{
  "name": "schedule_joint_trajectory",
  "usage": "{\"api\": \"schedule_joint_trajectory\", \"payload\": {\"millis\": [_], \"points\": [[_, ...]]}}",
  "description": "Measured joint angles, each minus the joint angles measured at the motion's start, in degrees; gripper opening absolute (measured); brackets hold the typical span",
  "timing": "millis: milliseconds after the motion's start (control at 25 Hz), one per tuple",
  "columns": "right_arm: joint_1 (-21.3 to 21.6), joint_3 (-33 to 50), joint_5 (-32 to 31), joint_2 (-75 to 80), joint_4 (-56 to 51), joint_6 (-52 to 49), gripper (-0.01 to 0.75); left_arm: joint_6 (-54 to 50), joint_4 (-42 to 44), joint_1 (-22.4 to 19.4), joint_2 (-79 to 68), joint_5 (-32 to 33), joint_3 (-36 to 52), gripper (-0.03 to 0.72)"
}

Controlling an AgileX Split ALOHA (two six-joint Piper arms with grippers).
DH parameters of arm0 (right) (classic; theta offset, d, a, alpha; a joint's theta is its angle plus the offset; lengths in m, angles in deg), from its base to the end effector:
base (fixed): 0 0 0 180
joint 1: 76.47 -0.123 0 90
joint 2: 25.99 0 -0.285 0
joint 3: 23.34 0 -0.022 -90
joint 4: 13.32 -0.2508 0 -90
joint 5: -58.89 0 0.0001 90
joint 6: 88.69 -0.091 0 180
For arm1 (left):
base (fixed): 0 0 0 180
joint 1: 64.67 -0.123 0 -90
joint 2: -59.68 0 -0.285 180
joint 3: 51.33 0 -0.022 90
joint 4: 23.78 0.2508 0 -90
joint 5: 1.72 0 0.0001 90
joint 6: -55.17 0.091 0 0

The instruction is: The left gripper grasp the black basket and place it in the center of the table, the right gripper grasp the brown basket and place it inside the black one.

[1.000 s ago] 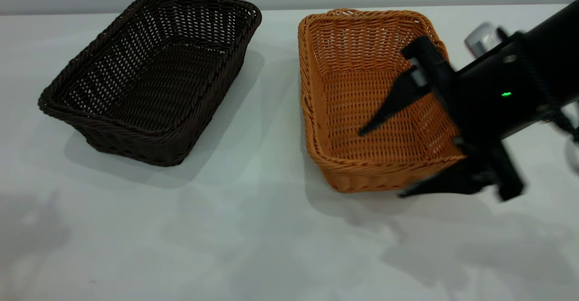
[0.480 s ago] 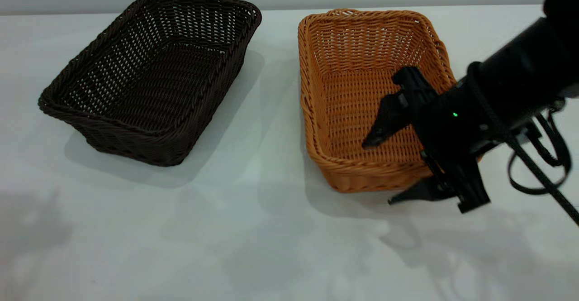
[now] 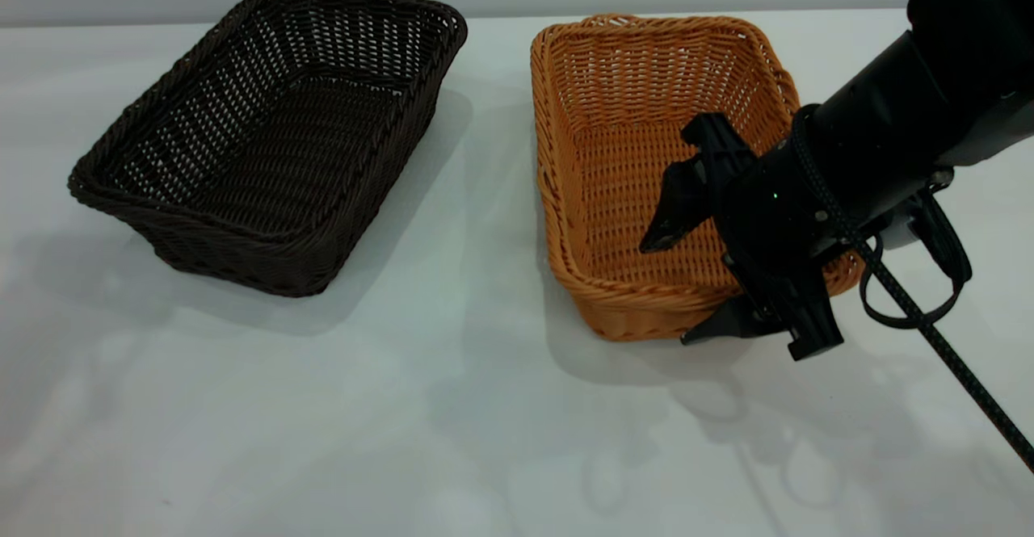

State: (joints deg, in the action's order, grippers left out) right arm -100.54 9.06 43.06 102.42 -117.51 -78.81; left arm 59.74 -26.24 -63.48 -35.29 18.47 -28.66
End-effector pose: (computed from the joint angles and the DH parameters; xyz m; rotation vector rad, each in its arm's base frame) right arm 0.2776 0.1505 0.0360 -1.6855 -2.5170 -0.7417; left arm 0.3180 -0.0080 0.2426 0.0793 2.4039 -0.0091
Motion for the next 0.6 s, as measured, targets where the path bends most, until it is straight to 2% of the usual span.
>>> {"api": "schedule_joint_trajectory", "payload": {"millis": [320,600], "points": [[0.0,0.0,0.7,0.2,0.0,0.0,0.531,3.8,0.0,0.0,-24.4,8.0,-21.8,0.512],[0.0,-0.1,1.9,0.2,-0.1,0.1,0.531,5.5,-0.1,0.2,-37.6,10.7,-33.5,0.512]]}}
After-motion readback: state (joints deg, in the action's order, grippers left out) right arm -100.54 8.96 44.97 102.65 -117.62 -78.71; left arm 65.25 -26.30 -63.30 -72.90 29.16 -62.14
